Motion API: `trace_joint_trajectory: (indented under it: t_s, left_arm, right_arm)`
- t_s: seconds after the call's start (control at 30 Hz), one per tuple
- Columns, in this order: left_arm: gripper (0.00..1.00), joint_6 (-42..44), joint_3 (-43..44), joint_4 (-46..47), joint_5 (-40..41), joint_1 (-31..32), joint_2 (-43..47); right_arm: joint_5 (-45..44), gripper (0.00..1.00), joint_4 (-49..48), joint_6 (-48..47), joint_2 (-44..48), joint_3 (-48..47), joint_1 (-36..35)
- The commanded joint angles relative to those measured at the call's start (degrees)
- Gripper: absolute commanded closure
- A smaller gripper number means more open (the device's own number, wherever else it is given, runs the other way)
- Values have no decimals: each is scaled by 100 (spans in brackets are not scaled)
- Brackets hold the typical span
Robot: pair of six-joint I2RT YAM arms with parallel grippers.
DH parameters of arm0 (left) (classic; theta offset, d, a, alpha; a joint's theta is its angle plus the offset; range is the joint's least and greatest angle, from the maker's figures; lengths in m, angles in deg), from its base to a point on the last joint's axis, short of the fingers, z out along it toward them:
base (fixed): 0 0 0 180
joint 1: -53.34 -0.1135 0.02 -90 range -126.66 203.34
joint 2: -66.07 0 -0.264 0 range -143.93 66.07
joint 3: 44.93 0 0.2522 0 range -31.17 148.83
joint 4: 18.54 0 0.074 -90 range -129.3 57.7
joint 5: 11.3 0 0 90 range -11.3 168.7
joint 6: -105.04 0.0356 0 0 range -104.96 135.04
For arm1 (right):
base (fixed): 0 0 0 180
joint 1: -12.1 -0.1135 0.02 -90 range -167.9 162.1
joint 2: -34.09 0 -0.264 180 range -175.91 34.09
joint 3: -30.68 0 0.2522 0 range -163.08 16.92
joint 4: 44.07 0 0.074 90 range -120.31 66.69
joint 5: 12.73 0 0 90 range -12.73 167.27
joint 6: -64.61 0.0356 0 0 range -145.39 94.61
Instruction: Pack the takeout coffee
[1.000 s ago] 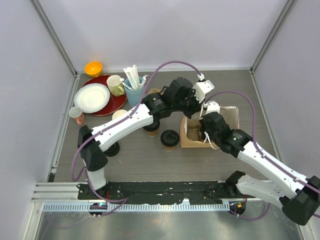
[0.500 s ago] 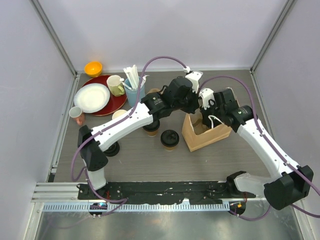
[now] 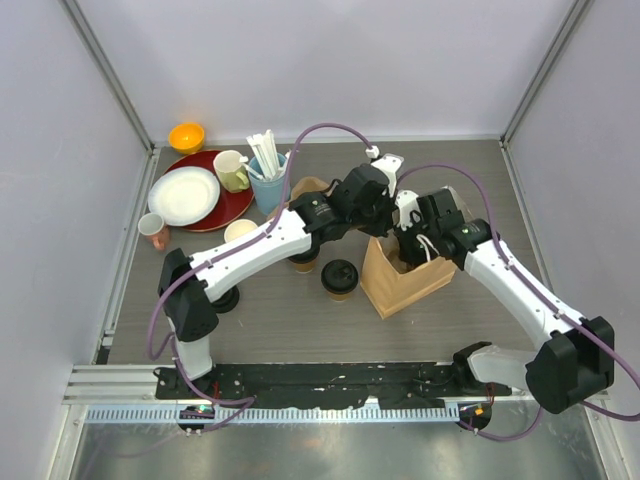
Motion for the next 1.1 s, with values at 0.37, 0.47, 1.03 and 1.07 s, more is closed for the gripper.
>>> trace_joint_trajectory:
  t_s: [0.37, 0.47, 1.03, 1.07]
  left_arm:
    - [100, 602, 214, 1252, 167, 16, 5]
    - [100, 874, -14, 1481, 26, 7, 101]
    - [100, 2667, -367, 1262, -35, 218, 453]
    - [100, 2668, -358, 1192, -88, 209, 462]
  right_arm:
    - [287, 55, 276, -146, -273, 116, -107]
    - [322, 49, 416, -129, -194, -24, -99]
    - [691, 15, 698, 916, 860, -684, -99]
    - [700, 15, 567, 1004, 931, -684, -107]
